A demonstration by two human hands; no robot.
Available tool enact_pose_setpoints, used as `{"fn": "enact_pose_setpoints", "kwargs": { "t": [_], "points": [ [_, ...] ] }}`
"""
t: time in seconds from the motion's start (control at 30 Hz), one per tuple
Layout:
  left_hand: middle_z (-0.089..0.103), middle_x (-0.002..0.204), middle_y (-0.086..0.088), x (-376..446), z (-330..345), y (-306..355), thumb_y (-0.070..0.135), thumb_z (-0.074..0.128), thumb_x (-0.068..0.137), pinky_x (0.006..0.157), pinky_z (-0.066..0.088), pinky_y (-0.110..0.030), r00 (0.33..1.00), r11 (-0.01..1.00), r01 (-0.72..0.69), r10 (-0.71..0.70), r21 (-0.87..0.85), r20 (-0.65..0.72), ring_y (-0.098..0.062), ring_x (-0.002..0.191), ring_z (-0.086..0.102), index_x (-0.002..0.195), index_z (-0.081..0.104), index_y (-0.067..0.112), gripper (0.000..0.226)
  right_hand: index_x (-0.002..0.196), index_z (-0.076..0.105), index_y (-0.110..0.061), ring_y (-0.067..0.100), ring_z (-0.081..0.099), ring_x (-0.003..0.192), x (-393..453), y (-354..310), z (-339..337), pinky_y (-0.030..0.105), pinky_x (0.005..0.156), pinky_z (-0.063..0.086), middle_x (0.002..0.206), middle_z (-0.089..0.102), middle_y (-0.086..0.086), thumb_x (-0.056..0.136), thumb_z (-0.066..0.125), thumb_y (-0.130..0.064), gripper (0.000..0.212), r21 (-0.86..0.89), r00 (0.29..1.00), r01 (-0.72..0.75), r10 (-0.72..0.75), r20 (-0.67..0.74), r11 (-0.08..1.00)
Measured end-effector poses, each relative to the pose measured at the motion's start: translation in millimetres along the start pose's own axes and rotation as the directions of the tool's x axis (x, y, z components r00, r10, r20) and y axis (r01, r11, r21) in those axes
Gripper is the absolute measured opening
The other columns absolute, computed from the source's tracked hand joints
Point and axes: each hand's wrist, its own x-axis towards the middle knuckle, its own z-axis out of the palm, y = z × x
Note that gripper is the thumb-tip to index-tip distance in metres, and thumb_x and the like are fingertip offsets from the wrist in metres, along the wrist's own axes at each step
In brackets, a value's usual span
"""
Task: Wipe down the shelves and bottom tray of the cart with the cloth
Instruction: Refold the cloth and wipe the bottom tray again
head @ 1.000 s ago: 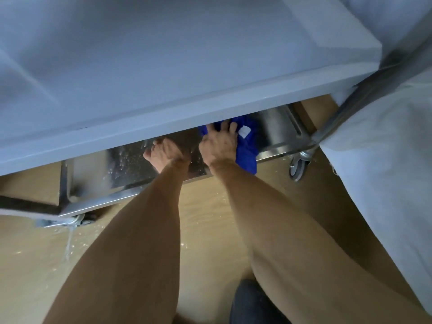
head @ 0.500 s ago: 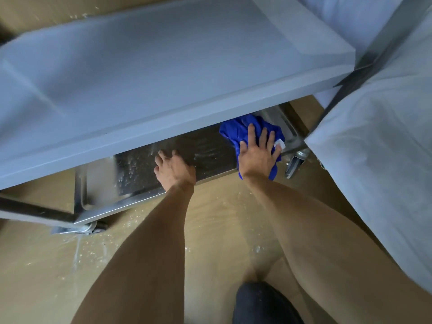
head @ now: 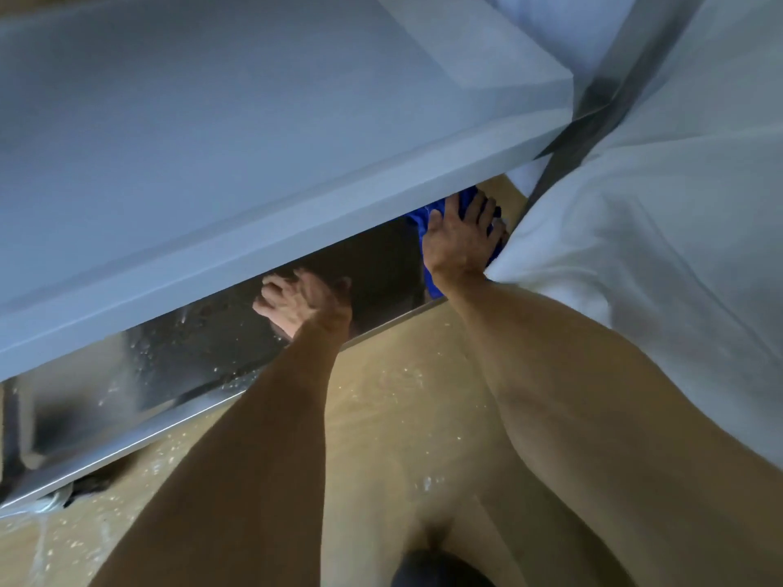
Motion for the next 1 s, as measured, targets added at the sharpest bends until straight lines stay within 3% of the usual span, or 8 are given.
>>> {"fn": "enact_pose_setpoints", "kwargs": {
  "t": [0.1, 0.33, 0.43, 0.57, 0.63, 0.7, 0.83, 1.0],
  "points": [
    [0.041, 0.141, -0.016, 1.1, -5.0, 1.9, 0.068, 0.057, 0.082, 0.109, 0.024, -0.050, 1.000, 0.999, 0.010, -0.011, -0.044, -0.006, -0.034, 0.132, 0.036, 0.117, 0.065, 0.018, 0.061, 0.144, 0.044, -0.019, 0.041, 0.026, 0.144, 17.3, -20.7, 20.9, 0.059, 0.116, 0.015, 0.154, 0.033, 0.023, 0.096, 0.028, -0.038, 0.054, 0.052, 0.999, -0.047, 0.048, -0.024, 0.998],
    [0.041, 0.144, -0.018, -5.6, -23.2, -13.4, 0.054, 0.045, 0.092, 0.108, 0.024, -0.049, 0.999, 0.999, -0.014, 0.016, -0.034, 0.047, -0.034, 0.132, 0.037, 0.115, 0.066, 0.019, 0.047, 0.148, 0.033, -0.030, 0.033, 0.031, 0.143, -59.7, -75.3, 35.7, 0.053, 0.113, 0.020, 0.152, 0.039, 0.015, 0.099, 0.037, -0.040, 0.050, 0.159, 0.917, 0.375, -0.391, 0.085, 0.913],
    [0.038, 0.147, -0.019, -14.5, -29.2, -15.0, 0.041, 0.065, 0.083, 0.110, 0.025, -0.054, 0.993, 1.000, -0.003, 0.002, 0.008, 0.122, -0.036, 0.134, 0.036, 0.115, 0.068, 0.020, 0.039, 0.153, 0.029, -0.031, 0.031, 0.028, 0.147, -69.9, -43.4, 33.6, 0.051, 0.116, 0.018, 0.157, 0.036, 0.012, 0.102, 0.032, -0.044, 0.053, 0.127, 0.934, 0.339, -0.350, 0.070, 0.932],
    [0.018, 0.159, -0.019, -26.2, -29.8, -12.8, 0.024, 0.084, 0.069, 0.108, 0.030, -0.058, 0.976, 0.999, -0.032, 0.024, 0.034, 0.217, -0.038, 0.142, 0.027, 0.136, 0.051, 0.027, 0.075, 0.153, 0.037, -0.028, 0.034, 0.030, 0.147, -59.0, 13.3, 31.4, 0.050, 0.121, 0.015, 0.156, 0.038, 0.015, 0.101, 0.021, -0.051, 0.059, 0.191, 0.992, 0.102, -0.084, -0.097, 0.976],
    [0.021, 0.157, -0.018, -21.9, -27.8, -14.7, 0.021, 0.083, 0.069, 0.107, 0.032, -0.056, 0.977, 0.999, -0.042, 0.037, 0.019, 0.212, -0.038, 0.140, 0.028, 0.131, 0.057, 0.028, 0.067, 0.160, 0.013, -0.026, 0.030, 0.008, 0.153, -43.8, 30.0, 19.8, 0.029, 0.121, -0.007, 0.166, 0.011, 0.011, 0.106, 0.018, -0.047, 0.057, 0.252, 1.000, 0.014, -0.007, -0.027, 0.968],
    [0.024, 0.156, -0.016, -19.3, -22.6, -16.6, 0.022, 0.080, 0.073, 0.106, 0.033, -0.055, 0.984, 0.999, -0.039, 0.039, -0.007, 0.175, -0.036, 0.139, 0.029, 0.127, 0.061, 0.029, 0.057, 0.159, 0.008, -0.014, 0.028, 0.004, 0.152, -21.2, 22.2, 6.2, -0.001, 0.108, -0.004, 0.166, 0.006, 0.012, 0.110, 0.027, -0.026, 0.054, 0.306, 0.996, 0.025, -0.048, 0.070, 0.952],
    [0.030, 0.152, -0.013, -9.4, -12.3, -18.9, 0.037, 0.070, 0.086, 0.104, 0.034, -0.052, 0.993, 0.997, -0.057, 0.061, -0.050, 0.100, -0.033, 0.136, 0.030, 0.130, 0.059, 0.030, 0.046, 0.148, 0.042, -0.016, 0.040, 0.025, 0.146, 17.2, 0.8, 18.4, 0.048, 0.120, 0.016, 0.156, 0.032, 0.024, 0.101, 0.021, -0.041, 0.057, 0.171, 0.994, 0.006, 0.013, -0.112, 0.985],
    [0.024, 0.155, -0.013, 1.5, -7.6, -16.3, 0.038, 0.056, 0.095, 0.104, 0.033, -0.051, 0.996, 0.996, -0.049, 0.054, -0.075, 0.067, -0.033, 0.137, 0.027, 0.138, 0.049, 0.031, 0.044, 0.112, 0.062, -0.013, 0.039, 0.051, 0.120, 18.8, -58.6, 30.8, 0.054, 0.106, 0.030, 0.119, 0.063, 0.021, 0.088, 0.040, -0.030, 0.037, 0.090, 0.978, 0.208, -0.206, -0.029, 0.974]
  ]
}}
